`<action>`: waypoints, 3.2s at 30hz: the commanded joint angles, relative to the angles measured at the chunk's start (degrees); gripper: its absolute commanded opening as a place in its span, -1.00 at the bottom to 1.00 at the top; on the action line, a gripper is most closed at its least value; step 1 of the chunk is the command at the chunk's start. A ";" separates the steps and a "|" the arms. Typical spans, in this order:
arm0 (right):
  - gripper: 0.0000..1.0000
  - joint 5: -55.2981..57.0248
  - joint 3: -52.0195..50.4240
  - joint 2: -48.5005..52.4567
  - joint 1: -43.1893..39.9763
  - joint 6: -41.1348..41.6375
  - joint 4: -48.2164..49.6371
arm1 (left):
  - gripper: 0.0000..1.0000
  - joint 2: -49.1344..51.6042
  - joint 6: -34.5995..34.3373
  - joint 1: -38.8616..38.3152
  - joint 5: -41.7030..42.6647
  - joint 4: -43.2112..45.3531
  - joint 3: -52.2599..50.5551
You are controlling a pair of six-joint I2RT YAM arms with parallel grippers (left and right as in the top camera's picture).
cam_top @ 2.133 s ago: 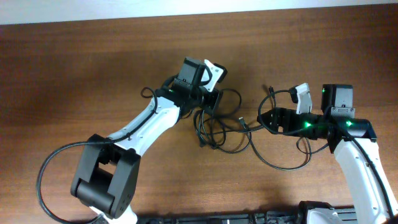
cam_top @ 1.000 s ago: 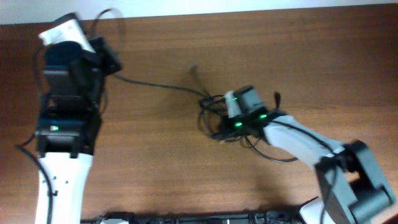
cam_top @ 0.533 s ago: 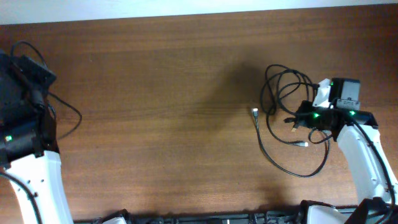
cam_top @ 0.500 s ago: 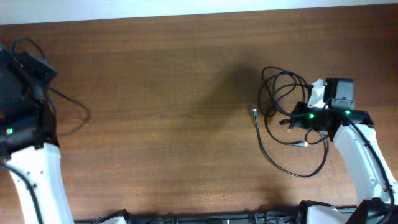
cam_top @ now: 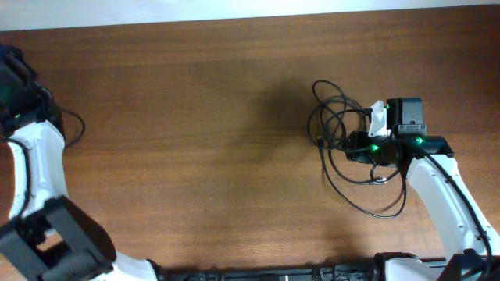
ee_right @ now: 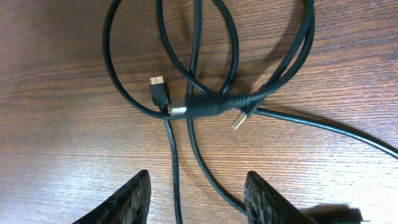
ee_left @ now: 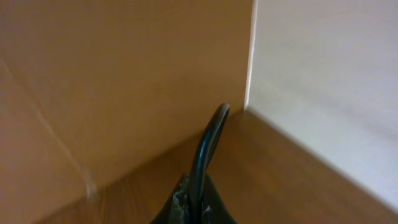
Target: Untangle cables
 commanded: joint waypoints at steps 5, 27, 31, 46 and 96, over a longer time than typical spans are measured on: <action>-0.04 -0.35 0.11 0.04 0.31 -0.39 -0.13 | -0.81 17.18 -21.35 0.92 9.51 -9.53 0.63; 0.97 -6.54 0.11 0.04 0.31 -0.42 -0.68 | 0.98 -10.45 -8.92 -18.18 53.72 -54.38 6.47; 0.97 -6.54 0.11 0.04 0.31 -0.42 -0.68 | 0.98 -10.45 -8.92 -29.83 45.77 -55.08 6.47; 0.97 -6.54 0.11 0.04 0.31 -0.42 -0.68 | 0.98 -10.40 -8.96 -50.16 41.57 -54.64 6.47; 0.97 -32.09 1.51 -18.62 -28.85 -4.52 -21.44 | -1.00 4.00 -15.39 -62.88 32.74 -21.05 6.58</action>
